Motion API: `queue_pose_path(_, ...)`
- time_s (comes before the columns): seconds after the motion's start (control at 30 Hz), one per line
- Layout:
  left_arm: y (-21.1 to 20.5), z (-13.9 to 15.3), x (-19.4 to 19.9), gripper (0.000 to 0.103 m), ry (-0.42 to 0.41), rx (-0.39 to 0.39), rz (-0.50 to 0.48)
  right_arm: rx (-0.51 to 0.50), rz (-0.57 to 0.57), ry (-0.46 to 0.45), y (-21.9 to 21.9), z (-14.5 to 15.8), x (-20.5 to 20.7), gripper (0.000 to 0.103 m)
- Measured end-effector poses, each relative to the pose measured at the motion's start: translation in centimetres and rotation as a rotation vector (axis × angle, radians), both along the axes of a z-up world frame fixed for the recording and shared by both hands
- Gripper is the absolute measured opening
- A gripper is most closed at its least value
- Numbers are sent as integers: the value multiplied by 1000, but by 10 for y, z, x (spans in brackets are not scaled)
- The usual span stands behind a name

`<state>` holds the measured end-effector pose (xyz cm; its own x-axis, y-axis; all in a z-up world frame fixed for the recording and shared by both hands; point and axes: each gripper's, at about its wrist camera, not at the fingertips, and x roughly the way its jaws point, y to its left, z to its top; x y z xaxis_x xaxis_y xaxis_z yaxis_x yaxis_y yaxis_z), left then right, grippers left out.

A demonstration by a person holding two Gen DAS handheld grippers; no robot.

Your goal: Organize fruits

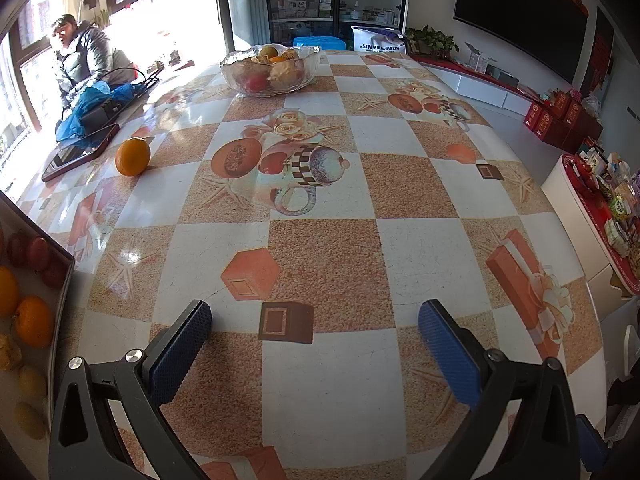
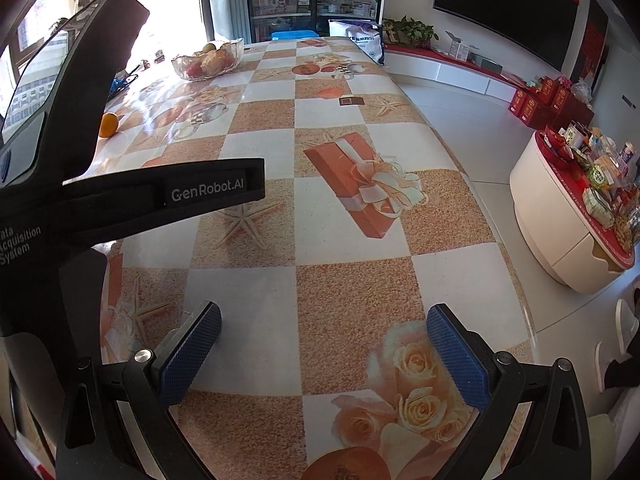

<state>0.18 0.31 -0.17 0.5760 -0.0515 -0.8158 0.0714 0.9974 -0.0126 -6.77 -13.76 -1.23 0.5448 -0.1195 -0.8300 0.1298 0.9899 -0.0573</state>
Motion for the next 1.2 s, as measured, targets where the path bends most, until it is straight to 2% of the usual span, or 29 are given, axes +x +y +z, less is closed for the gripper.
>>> queue_pose_path(1.2,-1,0,0,103,0,0,0,7,-1,-10,0,-1,0,103)
